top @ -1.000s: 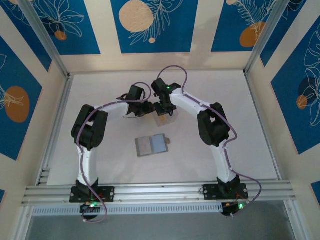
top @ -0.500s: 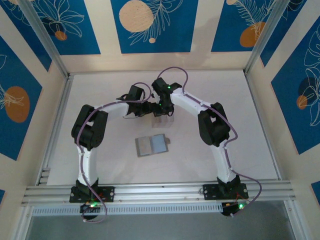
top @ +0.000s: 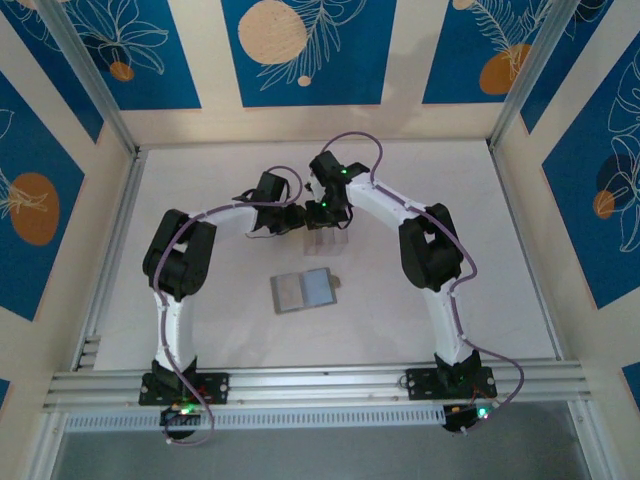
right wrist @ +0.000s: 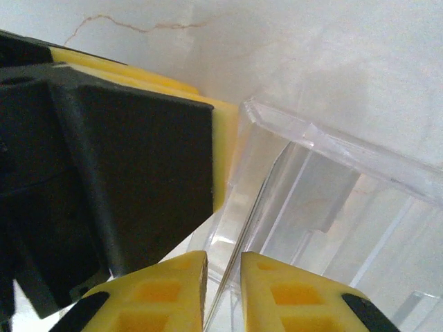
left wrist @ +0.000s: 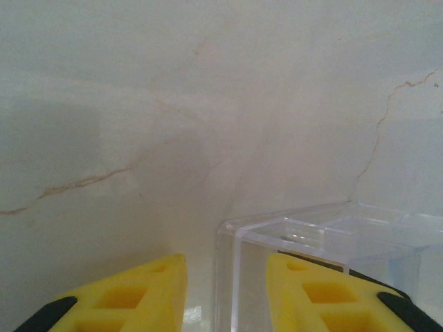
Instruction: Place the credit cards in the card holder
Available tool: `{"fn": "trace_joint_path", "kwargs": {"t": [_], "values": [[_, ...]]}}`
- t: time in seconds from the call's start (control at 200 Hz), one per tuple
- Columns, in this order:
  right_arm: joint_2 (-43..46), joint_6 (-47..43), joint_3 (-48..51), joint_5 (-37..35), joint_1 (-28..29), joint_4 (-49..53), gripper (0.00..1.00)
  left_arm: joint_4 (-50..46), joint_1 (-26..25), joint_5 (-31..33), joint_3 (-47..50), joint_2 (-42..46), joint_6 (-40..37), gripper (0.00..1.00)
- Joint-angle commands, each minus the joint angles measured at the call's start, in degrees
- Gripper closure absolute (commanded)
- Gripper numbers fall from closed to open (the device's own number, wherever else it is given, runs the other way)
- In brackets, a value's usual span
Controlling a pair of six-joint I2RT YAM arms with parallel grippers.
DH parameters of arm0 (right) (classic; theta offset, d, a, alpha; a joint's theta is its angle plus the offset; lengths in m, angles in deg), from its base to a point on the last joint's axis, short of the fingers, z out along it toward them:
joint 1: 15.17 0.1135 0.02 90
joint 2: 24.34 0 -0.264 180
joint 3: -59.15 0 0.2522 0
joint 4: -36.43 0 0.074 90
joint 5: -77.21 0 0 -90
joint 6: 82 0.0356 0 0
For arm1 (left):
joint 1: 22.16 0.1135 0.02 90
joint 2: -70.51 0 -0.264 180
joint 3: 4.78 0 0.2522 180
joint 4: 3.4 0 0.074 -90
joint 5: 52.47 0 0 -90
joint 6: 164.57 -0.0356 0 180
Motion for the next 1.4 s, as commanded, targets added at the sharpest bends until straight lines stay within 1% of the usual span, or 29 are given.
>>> {"fn": "trace_joint_path", "kwargs": {"t": [0.0, 0.245, 0.52, 0.985, 1.215, 1.396], "values": [[0.51, 0.64, -0.71, 3.00, -0.43, 0.26, 0.78, 0.54, -0.19, -0.88, 0.74, -0.66, -0.23, 0.65], [-0.26, 1.12, -0.32, 6.67, -0.96, -0.61, 0.75, 0.51, -0.17, -0.66, 0.93, -0.43, -0.15, 0.65], [-0.61, 1.29, -0.42, 0.77, -0.72, 0.38, 0.76, 0.54, -0.19, -0.15, 1.47, -0.24, 0.03, 0.66], [-1.11, 1.60, -0.86, 3.55, 0.07, -0.63, 0.74, 0.91, -0.28, -0.23, 1.71, -0.59, 0.16, 0.66], [-2.27, 1.36, -1.56, 1.28, 0.60, 0.43, 0.74, 0.83, -0.28, -0.18, 1.93, -0.25, 0.03, 0.66], [-1.80, 1.34, -1.31, 0.32, 0.69, 0.69, 0.77, 0.82, -0.28, 0.04, 2.04, -0.31, -0.02, 0.66]]}}
